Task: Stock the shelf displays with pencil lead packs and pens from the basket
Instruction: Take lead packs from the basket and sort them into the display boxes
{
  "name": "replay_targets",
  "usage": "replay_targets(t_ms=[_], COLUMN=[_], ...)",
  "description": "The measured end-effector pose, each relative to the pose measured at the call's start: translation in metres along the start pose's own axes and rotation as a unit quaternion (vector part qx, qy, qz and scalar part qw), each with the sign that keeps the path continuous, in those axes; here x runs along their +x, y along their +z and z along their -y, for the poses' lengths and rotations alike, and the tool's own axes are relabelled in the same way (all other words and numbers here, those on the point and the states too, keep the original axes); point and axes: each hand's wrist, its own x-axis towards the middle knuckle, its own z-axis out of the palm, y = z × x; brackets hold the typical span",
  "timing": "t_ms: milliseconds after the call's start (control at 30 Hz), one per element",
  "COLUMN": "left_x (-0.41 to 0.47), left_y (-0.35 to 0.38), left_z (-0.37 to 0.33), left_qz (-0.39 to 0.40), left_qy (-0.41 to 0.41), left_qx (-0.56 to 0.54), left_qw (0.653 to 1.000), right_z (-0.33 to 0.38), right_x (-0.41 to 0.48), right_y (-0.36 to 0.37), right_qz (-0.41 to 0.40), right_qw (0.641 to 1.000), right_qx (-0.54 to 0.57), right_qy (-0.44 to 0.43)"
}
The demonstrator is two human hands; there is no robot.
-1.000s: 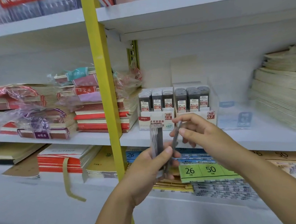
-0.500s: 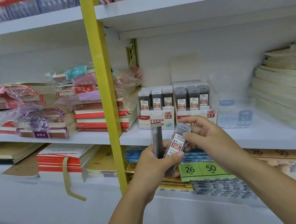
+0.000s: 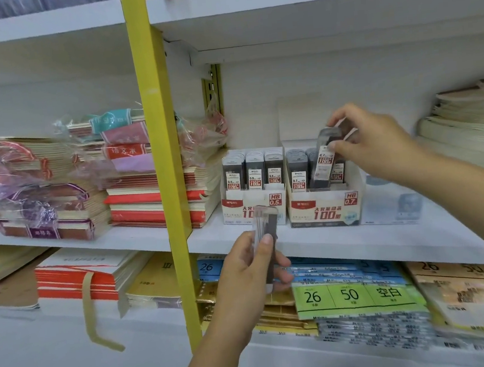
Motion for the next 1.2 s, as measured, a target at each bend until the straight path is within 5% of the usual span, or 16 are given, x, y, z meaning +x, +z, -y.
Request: replay_targets(t_ms=[167, 267, 367, 433, 533, 733, 933, 1200], left_x=[0.001, 0.001, -0.001, -0.005, -0.012, -0.026, -0.026, -0.025], left_y=[-0.002, -0.002, -0.003, -0.003, 0.000, -0.006, -0.020, -0.019], left_z=[-0.001, -0.003, -0.006, -0.007, -0.010, -0.016, -0.022, -0.023], left_qz=[0.025, 0.045, 0.052, 0.045, 0.048, 0.081, -0.015, -0.027], left_qy=[-0.012, -0.023, -0.013, -0.002, 0.014, -0.052, -0.093, -0.067], left_qx=[0.013, 0.014, 0.025, 0.049, 0.114, 0.101, -0.123, -0.023], left_qw=[1.000, 0.999, 0.998, 0.998, 0.992, 0.990, 0.988, 0.997], right_z=[-0.011, -0.004, 0.021, 0.042, 0.056, 0.052, 0.041, 0.045], right_x=[0.004, -0.011, -0.051, -0.084, -0.116, -0.127, -0.134, -0.135], right_y=[0.018, 0.023, 0.032, 0.042, 0.058, 0.058, 0.055, 0.053], right_qz=[0.069, -0.013, -0.075, 0.010, 0.107, 0.087, 0.113, 0.203], right_qw=[0.989, 0.986, 0.995, 0.993, 0.953, 0.892, 0.882, 0.912], right_qx=[-0.127, -0.163, -0.039, 0.119, 0.278, 0.427, 0.436, 0.341], right_qy=[-0.006, -0.024, -0.048, -0.022, 0.050, 0.118, 0.141, 0.103])
